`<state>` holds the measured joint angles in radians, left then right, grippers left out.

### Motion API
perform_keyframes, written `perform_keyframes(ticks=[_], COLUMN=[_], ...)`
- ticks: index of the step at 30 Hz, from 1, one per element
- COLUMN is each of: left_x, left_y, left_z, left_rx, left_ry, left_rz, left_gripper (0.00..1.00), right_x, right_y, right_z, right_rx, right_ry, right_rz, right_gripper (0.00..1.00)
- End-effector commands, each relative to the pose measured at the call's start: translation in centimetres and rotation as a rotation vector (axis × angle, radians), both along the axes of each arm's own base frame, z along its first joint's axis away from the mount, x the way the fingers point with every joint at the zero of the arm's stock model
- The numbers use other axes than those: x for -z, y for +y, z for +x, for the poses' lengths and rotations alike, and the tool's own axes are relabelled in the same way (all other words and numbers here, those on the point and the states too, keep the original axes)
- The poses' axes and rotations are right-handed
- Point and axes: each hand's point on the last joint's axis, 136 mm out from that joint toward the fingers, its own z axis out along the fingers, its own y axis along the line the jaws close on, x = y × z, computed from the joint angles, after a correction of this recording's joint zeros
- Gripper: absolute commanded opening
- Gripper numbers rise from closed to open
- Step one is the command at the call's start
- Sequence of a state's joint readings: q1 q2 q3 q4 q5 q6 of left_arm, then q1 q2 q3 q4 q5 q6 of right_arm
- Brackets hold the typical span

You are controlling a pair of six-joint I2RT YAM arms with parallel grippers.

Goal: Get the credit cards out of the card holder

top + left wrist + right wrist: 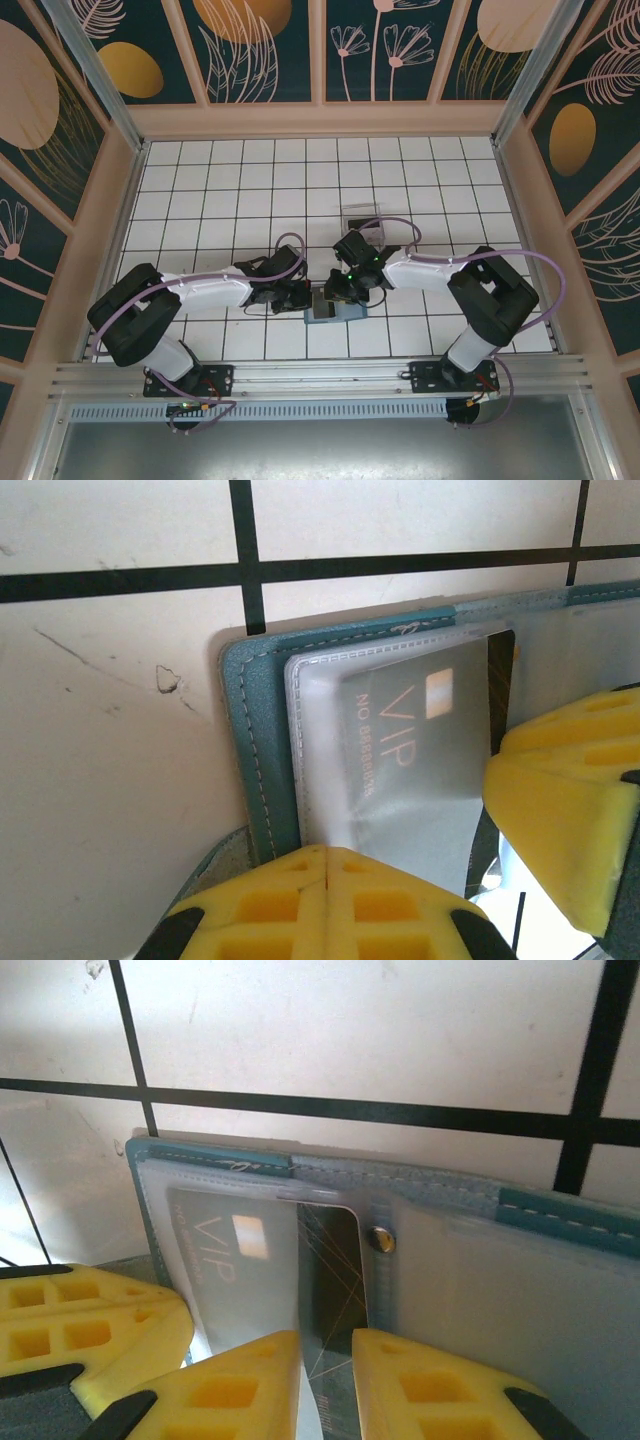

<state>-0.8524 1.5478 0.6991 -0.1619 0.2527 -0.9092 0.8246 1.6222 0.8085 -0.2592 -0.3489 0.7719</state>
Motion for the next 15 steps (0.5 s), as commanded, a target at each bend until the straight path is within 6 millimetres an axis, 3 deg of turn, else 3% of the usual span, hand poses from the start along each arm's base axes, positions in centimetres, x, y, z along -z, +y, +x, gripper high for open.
perform_keyframes(ticks=[1, 7, 15], left_x=[1.0, 1.1, 1.0], left_y=[1.0, 1.0, 0.8], left_z=[0.0, 0.0, 0.1], left_rx=[-0.001, 0.005, 0.010], left_ry=[0.011, 0.016, 0.018], left_rz=[0.069, 0.073, 0.073], left_gripper=[0.00, 0.00, 0.00], right_x=[0.2, -1.2, 0.3], right_y=[-1.4, -0.8, -1.8], right_z=[-0.1, 0.2, -0.2], right_rx=[0.016, 0.028, 0.033], right_ry=[-0.009, -0.027, -0.004], right_rz=[-0.073, -0.013, -0.052], right_gripper=[0.24, 0.27, 0.26])
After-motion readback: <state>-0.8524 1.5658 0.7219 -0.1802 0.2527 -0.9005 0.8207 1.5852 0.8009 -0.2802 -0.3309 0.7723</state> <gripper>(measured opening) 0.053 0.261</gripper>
